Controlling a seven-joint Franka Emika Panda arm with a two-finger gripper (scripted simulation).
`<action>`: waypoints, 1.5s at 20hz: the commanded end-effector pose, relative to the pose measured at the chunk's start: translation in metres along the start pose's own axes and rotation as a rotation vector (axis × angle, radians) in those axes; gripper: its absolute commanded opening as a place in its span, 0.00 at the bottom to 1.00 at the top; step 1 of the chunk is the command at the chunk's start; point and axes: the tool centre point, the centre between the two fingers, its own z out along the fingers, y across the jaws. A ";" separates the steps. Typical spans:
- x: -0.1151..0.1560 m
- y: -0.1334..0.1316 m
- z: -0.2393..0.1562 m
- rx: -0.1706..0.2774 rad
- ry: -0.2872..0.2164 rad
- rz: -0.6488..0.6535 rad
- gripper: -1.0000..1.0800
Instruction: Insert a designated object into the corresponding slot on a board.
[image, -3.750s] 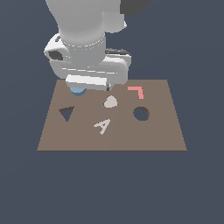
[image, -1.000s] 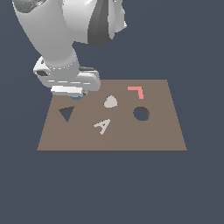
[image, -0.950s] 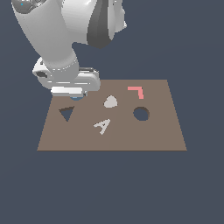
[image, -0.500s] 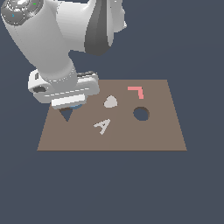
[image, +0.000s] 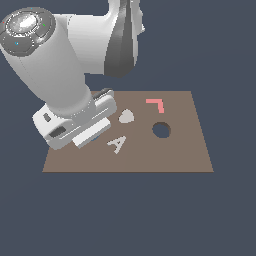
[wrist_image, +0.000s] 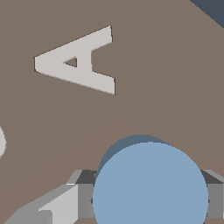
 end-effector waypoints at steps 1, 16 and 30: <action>0.018 0.000 -0.001 -0.001 0.000 -0.127 0.00; 0.109 -0.041 -0.004 -0.001 0.000 -0.844 0.00; 0.148 -0.122 -0.006 -0.001 0.000 -1.475 0.00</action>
